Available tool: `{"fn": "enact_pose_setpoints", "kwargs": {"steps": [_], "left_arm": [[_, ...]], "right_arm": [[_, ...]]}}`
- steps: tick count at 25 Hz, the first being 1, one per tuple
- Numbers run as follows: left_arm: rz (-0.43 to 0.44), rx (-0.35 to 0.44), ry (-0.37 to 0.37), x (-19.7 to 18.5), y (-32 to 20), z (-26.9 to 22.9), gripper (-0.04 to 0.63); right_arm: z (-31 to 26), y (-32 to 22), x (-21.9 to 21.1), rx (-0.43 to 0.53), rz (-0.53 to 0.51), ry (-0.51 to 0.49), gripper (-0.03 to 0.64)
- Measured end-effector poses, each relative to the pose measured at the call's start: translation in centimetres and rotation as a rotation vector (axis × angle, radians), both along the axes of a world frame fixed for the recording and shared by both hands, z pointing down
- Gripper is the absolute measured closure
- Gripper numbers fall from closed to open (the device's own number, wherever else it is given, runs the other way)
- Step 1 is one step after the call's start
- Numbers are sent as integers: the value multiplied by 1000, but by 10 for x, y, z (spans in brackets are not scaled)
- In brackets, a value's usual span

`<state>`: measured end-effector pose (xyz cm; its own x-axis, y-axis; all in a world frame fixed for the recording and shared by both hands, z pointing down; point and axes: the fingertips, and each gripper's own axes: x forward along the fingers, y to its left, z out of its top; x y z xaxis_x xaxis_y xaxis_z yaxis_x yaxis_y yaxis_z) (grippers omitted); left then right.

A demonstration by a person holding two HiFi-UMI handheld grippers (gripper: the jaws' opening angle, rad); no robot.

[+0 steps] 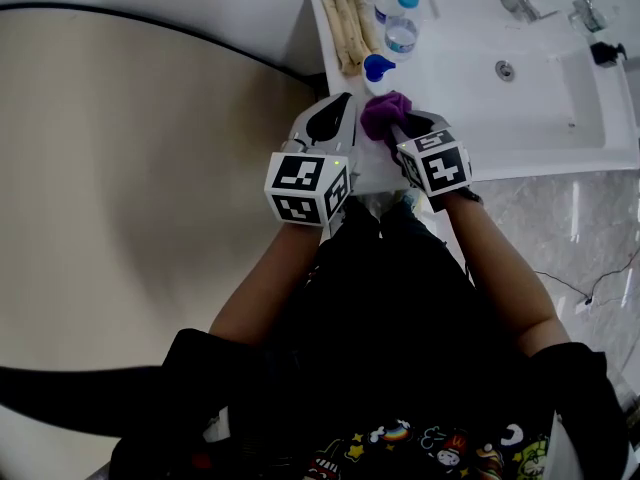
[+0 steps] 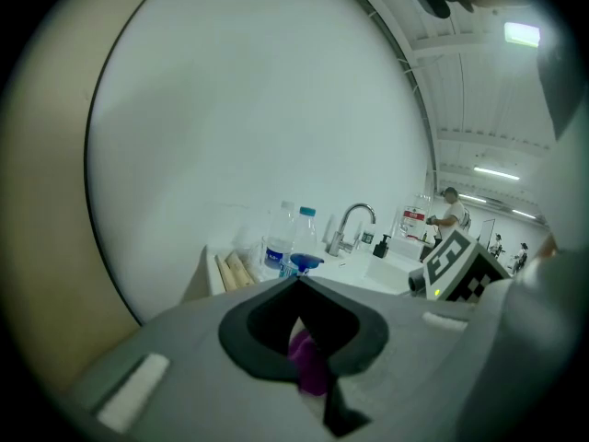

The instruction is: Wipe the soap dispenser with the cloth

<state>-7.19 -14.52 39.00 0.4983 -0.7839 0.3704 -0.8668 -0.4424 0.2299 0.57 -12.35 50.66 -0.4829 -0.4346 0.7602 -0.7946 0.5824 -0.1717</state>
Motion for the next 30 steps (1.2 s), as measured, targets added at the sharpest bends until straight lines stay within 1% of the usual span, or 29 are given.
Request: {"fn": "enact_pose_setpoints", "kwargs": {"steps": [4, 7, 11, 13, 16, 20, 24, 27, 30], "left_arm": [[-4, 4, -16, 12, -5, -3, 595], [-16, 7, -31, 19, -8, -5, 595], [-23, 19, -57, 33, -12, -7, 595], [-26, 24, -69, 40, -13, -6, 595], [-41, 23, -89, 51, -14, -4, 595], [-108, 0, -136, 57, -14, 4, 595], [-151, -36, -166, 61, -9, 9, 595], [-174, -53, -180, 65, -8, 13, 595], [-195, -78, -187, 66, -5, 21, 595]], "right_arm": [[-28, -19, 18, 75, 25, -57, 520], [-50, -33, 23, 123, 29, -100, 520], [-77, -46, 21, 207, -7, -157, 520], [-83, -50, 20, 231, -28, -179, 520], [-88, -54, 22, 246, -63, -202, 520], [-88, -56, 24, 260, -134, -234, 520], [-78, -59, 22, 245, -221, -269, 520], [-63, -66, 26, 228, -263, -258, 520], [-42, -67, 28, 189, -287, -243, 520]]}}
